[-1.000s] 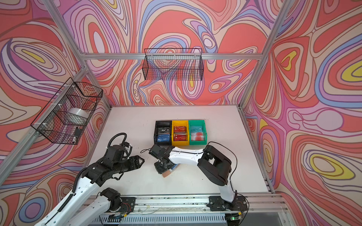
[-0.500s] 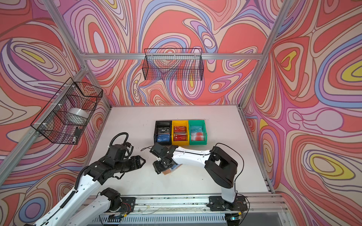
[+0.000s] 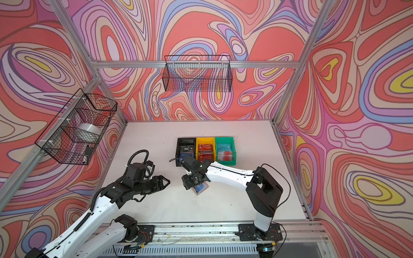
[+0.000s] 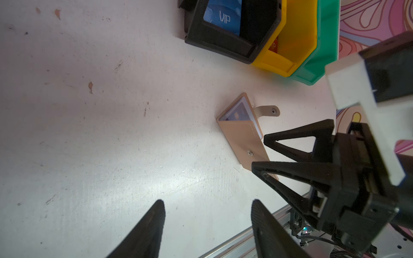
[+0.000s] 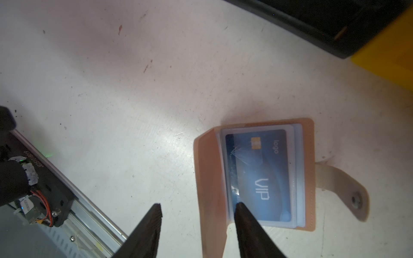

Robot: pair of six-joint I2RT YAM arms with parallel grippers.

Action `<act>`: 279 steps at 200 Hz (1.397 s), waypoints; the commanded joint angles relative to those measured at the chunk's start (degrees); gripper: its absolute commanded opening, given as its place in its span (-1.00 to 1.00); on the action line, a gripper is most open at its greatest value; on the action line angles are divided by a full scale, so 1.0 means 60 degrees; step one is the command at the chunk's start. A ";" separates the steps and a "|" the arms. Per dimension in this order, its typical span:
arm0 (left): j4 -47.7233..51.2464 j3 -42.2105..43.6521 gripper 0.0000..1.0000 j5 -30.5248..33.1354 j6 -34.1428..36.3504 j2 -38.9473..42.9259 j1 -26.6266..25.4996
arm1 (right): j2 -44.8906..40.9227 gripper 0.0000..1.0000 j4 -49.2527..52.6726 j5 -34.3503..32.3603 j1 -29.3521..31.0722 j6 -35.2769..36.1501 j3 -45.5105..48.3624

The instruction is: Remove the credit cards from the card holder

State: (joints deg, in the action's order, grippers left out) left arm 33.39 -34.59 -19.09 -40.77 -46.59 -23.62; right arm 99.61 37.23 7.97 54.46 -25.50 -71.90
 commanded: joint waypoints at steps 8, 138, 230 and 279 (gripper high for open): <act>0.0017 -0.0173 0.29 -0.0019 -0.0060 0.0031 0.0035 | -0.0170 0.10 -0.0661 0.1125 0.0036 0.0139 0.0433; -0.2164 -0.0492 -0.37 -0.0974 -0.0763 -0.1691 0.0025 | -0.0735 -0.22 -0.1951 0.2418 0.0036 -0.0063 0.1853; -0.4197 -0.0427 -0.53 -0.1151 -0.1620 -0.3173 -0.0833 | -0.0535 -0.36 -0.2377 0.2525 0.0026 -0.0276 0.2178; -0.5673 0.0362 -0.57 -0.1342 -0.2392 -0.3875 -0.1116 | -0.0569 -0.36 -0.2543 0.2481 0.0030 -0.0408 0.2271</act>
State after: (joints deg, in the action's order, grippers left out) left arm 5.69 -34.92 -26.17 -51.51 -68.69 -29.74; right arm 96.68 23.55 22.52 54.37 -27.42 -59.24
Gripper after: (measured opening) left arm 0.225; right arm 0.323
